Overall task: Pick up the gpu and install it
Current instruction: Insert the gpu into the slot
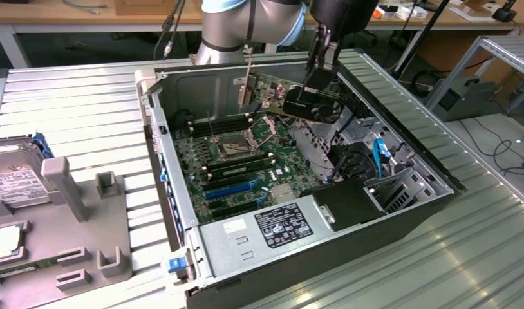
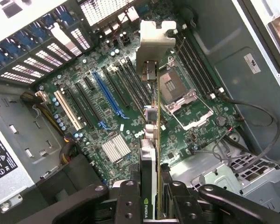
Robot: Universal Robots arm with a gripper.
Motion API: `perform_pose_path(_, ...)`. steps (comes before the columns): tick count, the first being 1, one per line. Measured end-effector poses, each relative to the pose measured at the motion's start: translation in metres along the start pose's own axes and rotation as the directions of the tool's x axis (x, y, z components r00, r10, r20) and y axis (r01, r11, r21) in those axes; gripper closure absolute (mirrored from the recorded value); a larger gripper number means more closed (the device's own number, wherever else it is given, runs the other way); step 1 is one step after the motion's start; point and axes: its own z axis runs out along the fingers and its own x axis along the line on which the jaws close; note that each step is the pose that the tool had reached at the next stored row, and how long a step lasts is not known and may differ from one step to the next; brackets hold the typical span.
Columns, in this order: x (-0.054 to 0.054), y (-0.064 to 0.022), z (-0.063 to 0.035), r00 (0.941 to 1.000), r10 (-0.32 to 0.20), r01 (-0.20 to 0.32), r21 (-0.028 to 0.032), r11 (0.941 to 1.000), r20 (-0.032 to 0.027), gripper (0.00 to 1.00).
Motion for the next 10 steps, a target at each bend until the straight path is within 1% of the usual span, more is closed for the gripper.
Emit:
perform_pose_path(4, 0.0000, -0.0001, 0.0001, 0.9994, -0.034, 0.034, -0.0007, 0.9994, -0.0011, 0.73)
perform_pose_path(10, -0.0001, -0.0002, 0.0001, 0.9969, -0.079, 0.079, -0.0017, 0.9969, -0.0026, 0.73)
